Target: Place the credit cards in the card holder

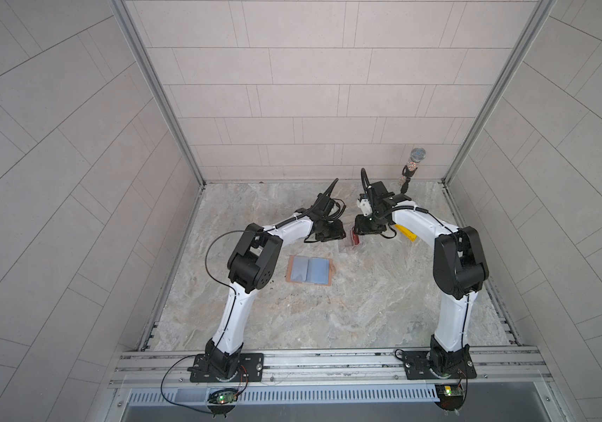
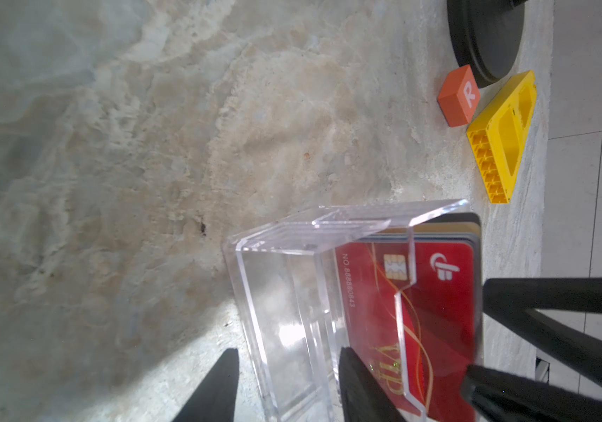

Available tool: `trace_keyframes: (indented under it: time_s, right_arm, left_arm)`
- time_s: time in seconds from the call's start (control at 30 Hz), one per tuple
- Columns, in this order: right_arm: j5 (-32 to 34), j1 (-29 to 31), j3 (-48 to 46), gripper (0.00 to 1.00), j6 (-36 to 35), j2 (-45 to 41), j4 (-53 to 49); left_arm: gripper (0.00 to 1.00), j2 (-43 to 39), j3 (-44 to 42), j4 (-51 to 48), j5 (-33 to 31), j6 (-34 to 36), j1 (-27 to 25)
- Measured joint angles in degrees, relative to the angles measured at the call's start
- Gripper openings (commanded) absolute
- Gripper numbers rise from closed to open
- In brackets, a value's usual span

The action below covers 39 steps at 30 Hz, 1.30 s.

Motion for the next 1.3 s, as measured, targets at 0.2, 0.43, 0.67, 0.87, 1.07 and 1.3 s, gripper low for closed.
trace_keyframes:
  time_s: [0.2,0.43,0.67,0.87,1.07,1.3]
  right_arm:
    - [2.3,0.7,1.3,0.41,0.0,2.4,-1.0]
    - [5.0,1.6,3.0,0.39,0.0,3.7,-2.1]
    - [7.8,2.6,3.9,0.37,0.0,5.3,-2.8]
    - [8.5,2.8,3.9,0.36,0.1,5.4,-3.1]
    - [9.1,3.0,3.9,0.35,0.2,5.4,-3.2]
    - [10.1,3.2,3.9,0.36,0.3,4.9,-3.6]
  left_arm:
    - [0.42,1.3,0.1,1.0,1.0,-0.7,0.2]
    - [0.39,1.9,0.1,1.9,1.4,-1.4,0.2]
    - [0.37,1.9,0.1,2.1,1.4,-1.9,0.3]
    - [0.35,1.9,-0.2,2.6,1.1,-2.1,0.3]
    - [0.35,1.6,-0.9,3.5,1.1,-2.1,0.3]
    - [0.34,1.5,-1.3,4.2,1.1,-2.1,0.3]
